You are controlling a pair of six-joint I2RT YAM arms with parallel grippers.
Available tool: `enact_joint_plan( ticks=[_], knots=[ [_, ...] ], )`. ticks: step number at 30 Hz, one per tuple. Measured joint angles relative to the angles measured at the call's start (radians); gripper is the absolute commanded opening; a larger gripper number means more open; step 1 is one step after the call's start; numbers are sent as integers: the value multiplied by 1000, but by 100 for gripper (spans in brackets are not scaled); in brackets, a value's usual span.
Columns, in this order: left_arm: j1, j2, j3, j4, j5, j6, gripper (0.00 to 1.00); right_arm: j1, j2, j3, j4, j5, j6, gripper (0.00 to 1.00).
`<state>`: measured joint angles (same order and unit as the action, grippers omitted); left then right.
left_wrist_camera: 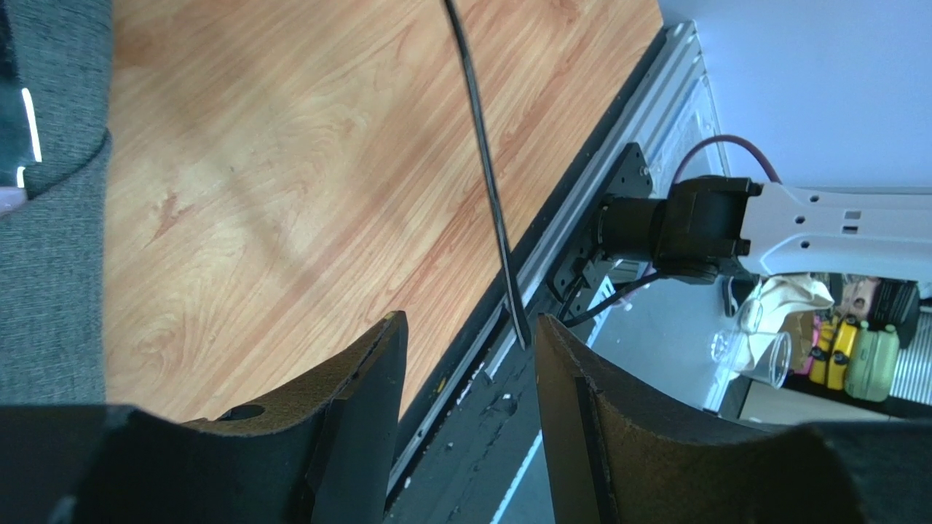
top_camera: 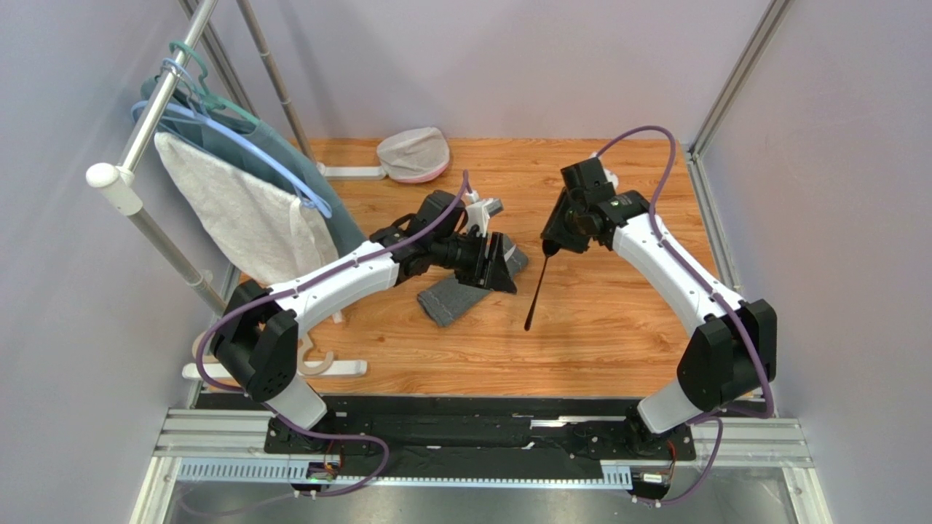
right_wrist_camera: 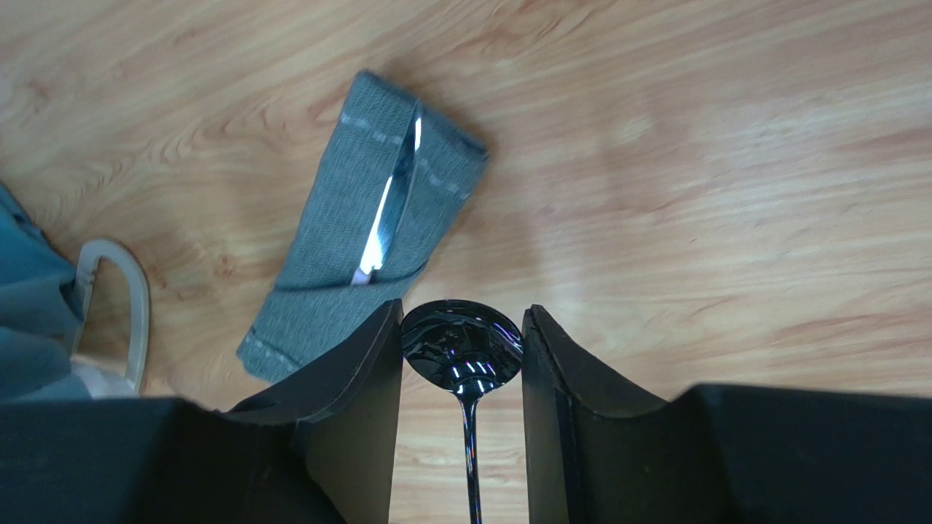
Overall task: Fold the napkin into a case and place the utensils inside
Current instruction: Insert the spoon into the folded napkin.
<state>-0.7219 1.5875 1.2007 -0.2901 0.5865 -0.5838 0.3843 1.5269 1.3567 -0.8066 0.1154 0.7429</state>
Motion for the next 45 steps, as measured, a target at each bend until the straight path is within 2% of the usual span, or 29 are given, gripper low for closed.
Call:
enact_joint_plan(
  ticks=[7, 14, 16, 18, 21, 25, 31, 36, 39, 41, 42, 44, 45],
  knots=[
    [-11, 0, -76, 55, 34, -21, 53, 94, 25, 12, -7, -20, 94, 0],
    [-11, 26, -133, 162, 119, -92, 40, 130, 25, 15, 1, -20, 164, 0],
    [-11, 40, -134, 184, 145, -106, 19, 139, 25, 18, 2, -20, 178, 0],
    [-11, 48, -138, 202, 164, -115, 6, 148, 25, 22, 5, -21, 188, 0],
    [-6, 49, -144, 172, 148, -119, 0, 155, 24, 28, 0, -26, 188, 13],
    [2, 47, -147, 142, 139, -82, 0, 157, 24, 32, 6, -58, 153, 49],
    [0, 42, -148, 92, 137, -5, 0, 159, 24, 32, -9, -100, 55, 54],
    [-3, 42, -148, 56, 140, 21, 0, 183, 31, 32, -25, -98, 24, 50],
    [2, 42, -148, 39, 144, 22, 0, 196, 40, 32, -28, -89, 31, 37],
    [10, 42, -148, 27, 148, 22, 0, 200, 48, 32, -27, -86, 50, 33],
    [14, 42, -148, 23, 150, 22, 0, 200, 50, 32, -27, -82, 56, 23],
    [20, 41, -149, 17, 154, 22, 0, 204, 54, 32, -27, -74, 69, 14],
    [22, 41, -149, 15, 157, 23, 0, 206, 56, 32, -27, -71, 74, 0]
  ],
)
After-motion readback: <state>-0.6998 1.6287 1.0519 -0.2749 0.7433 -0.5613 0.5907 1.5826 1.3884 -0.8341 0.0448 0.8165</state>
